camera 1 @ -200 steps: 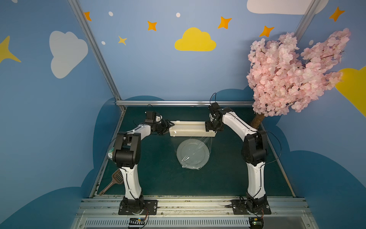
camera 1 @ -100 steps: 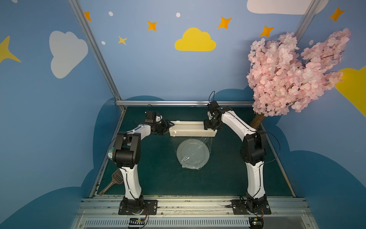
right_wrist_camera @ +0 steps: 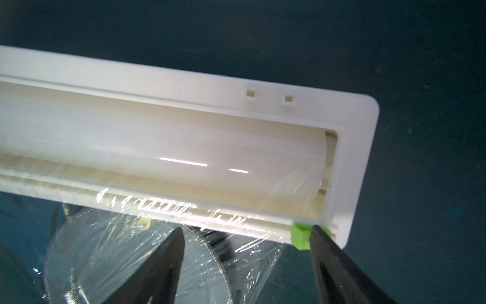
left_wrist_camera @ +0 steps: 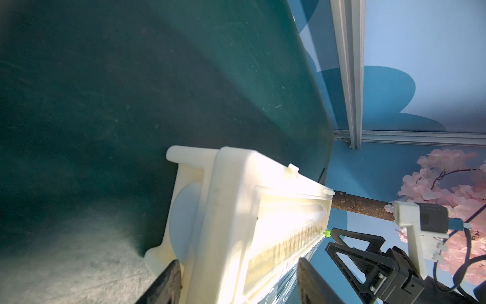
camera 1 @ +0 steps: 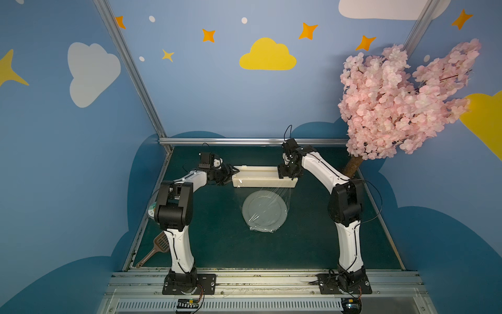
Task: Wrap the plate with plastic wrap
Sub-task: Tear off the plastic wrap from the plastic wrap cutting box.
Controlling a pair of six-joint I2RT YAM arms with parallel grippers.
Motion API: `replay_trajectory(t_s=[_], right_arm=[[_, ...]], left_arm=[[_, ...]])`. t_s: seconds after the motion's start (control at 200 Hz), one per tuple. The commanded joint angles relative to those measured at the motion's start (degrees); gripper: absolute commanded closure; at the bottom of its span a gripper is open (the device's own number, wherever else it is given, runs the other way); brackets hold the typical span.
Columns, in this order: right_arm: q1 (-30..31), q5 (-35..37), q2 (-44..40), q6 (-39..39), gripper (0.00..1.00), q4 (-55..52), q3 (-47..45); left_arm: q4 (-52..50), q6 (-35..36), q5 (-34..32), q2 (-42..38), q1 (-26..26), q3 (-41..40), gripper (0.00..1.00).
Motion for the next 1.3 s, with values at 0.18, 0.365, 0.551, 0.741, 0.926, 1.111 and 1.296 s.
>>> replay_trajectory(t_s=[0.18,0.365,0.551,0.741,0.926,1.111,1.296], right_arm=[[-1.19,-0.02,-1.95,-0.39,0.25,-0.82,-1.99],[-1.11,-1.18,-1.19,0.11,0.25,-0.47,-2.29],[-0.34,-3.15,-1.28,1.0,0.25,0.06,-2.13],[1.01,-5.21,-0.94,2.49,0.25,0.59,-1.76],[2.7,-6.77,-0.12,3.67,0.25,0.64,-0.41],[4.37,-8.17,1.3,4.9,0.25,0.64,1.12],[6.35,-11.43,2.75,5.77,0.25,1.76,2.6]], left_arm=[[-1.02,1.13,1.8,0.14,-0.72,1.76,0.32],[-1.11,1.18,1.86,0.11,-0.72,1.84,0.32],[-1.07,1.0,1.89,0.27,-0.73,2.1,0.32],[-0.35,0.42,2.19,0.03,-1.04,1.54,0.31],[1.41,-0.66,2.33,-0.43,-1.86,0.14,0.32],[3.93,-2.43,2.33,-0.61,-2.47,-1.4,0.32],[4.6,-3.02,2.24,-0.45,-3.22,-1.32,0.31]])
